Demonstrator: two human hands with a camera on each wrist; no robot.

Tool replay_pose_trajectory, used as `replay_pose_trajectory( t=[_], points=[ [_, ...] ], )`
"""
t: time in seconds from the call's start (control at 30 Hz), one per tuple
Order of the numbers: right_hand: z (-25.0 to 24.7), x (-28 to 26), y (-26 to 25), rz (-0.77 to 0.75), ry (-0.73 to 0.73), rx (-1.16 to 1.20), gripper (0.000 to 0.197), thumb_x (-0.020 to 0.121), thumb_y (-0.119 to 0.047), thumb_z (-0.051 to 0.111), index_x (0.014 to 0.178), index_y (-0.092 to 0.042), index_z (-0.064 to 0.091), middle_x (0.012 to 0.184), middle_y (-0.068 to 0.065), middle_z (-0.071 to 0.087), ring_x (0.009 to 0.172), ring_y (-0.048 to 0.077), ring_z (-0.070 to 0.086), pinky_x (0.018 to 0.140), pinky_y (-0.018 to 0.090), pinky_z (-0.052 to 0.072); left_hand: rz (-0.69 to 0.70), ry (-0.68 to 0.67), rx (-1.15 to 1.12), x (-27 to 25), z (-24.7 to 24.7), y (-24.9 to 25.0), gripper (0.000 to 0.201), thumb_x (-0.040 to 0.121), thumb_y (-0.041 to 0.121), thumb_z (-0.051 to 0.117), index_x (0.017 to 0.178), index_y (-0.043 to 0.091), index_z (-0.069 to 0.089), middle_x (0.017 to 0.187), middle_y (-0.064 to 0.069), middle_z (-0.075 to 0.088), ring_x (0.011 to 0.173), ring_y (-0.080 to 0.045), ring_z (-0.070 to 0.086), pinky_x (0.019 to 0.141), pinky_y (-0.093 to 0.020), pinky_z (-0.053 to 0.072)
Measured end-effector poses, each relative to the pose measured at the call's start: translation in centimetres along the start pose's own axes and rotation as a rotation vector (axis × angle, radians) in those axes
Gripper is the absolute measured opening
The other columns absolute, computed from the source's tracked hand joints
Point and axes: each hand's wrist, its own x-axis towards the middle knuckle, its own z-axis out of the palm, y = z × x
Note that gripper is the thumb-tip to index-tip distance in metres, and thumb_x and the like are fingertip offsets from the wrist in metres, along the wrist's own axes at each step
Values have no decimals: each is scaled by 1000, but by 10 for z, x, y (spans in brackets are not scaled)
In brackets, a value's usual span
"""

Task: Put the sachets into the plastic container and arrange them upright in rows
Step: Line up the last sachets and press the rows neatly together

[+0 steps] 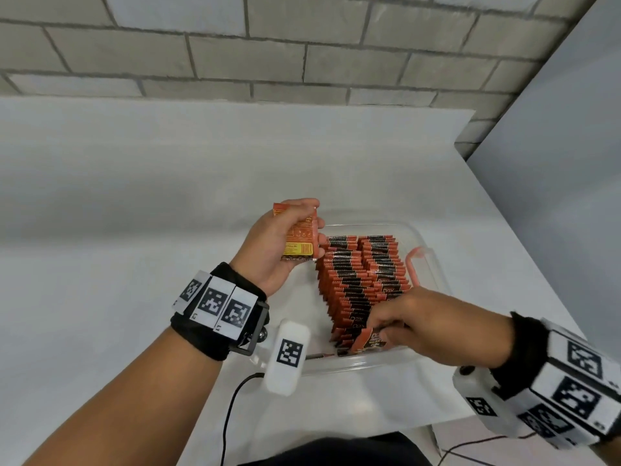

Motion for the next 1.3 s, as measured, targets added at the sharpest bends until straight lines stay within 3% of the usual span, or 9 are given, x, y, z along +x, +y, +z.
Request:
replay_pose_trajectory(
  t=[0.13, 0.23, 0.3, 0.43, 0.6, 0.67, 0.8, 1.07, 1.3],
  points=[
    [13, 4, -3, -19, 9, -175, 26, 100, -20, 39, 112, -19, 62, 103, -5, 50, 90, 12, 49, 81, 27, 42, -2, 2, 15, 0, -1, -1, 18, 92, 14, 55, 108, 9, 62, 81, -9, 64, 64, -20, 62, 58, -31, 53],
    [15, 7, -6, -48, -27, -258, 30, 102, -19, 38, 117, -19, 63, 111, -4, 55, 94, 8, 45, 81, 22, 40, 0, 3, 23, 1, -2, -2, 18, 92, 14, 55, 108, 10, 63, 82, -9, 65, 64, -19, 63, 59, -31, 53],
    [14, 8, -5, -4, -15, -209, 24, 98, -19, 46, 114, -21, 64, 107, -6, 58, 91, 5, 48, 78, 18, 41, -1, 1, 23, 0, -2, -2, 18, 92, 14, 55, 108, 10, 63, 82, -9, 64, 65, -19, 63, 59, -31, 54],
    [14, 11, -3, 25, -1, -210, 10, 92, -16, 54, 90, -18, 64, 84, -14, 52, 75, 0, 45, 71, 16, 40, -1, -1, 9, -1, -2, -2, 18, 92, 12, 55, 108, 9, 63, 81, -9, 63, 63, -19, 62, 57, -31, 53],
    [15, 13, -4, 19, -18, -201, 15, 92, -16, 53, 80, -23, 55, 86, -11, 53, 77, 2, 46, 75, 21, 44, 0, -12, -2, -1, -3, -4, 19, 91, 12, 55, 108, 9, 63, 80, -9, 64, 62, -19, 63, 57, -31, 54],
    [15, 13, -6, 16, -23, -201, 16, 93, -17, 52, 79, -25, 52, 88, -9, 54, 78, 3, 46, 74, 21, 43, 0, -16, -2, -1, -3, -5, 19, 91, 12, 55, 108, 8, 63, 79, -9, 64, 62, -19, 63, 58, -31, 54],
    [15, 16, -8, 30, -27, -265, 12, 91, -14, 51, 86, -17, 62, 90, -6, 61, 83, 9, 53, 74, 26, 46, 1, -16, -1, -1, -3, -5, 19, 92, 12, 55, 108, 8, 62, 79, -9, 64, 62, -20, 63, 57, -31, 54],
    [14, 23, -7, 3, -26, -334, 15, 87, -11, 53, 85, -19, 65, 82, -11, 55, 83, 7, 53, 66, 16, 38, -2, -13, -6, -2, -3, -7, 19, 91, 12, 55, 108, 8, 63, 78, -9, 65, 62, -20, 63, 57, -31, 54],
    [13, 26, -11, -23, -16, -427, 20, 89, -9, 47, 86, -16, 65, 88, -1, 64, 78, 12, 54, 55, 12, 26, -7, -23, -22, -3, -2, -6, 19, 91, 11, 55, 108, 7, 62, 77, -9, 64, 62, -21, 62, 55, -31, 54]
  ],
)
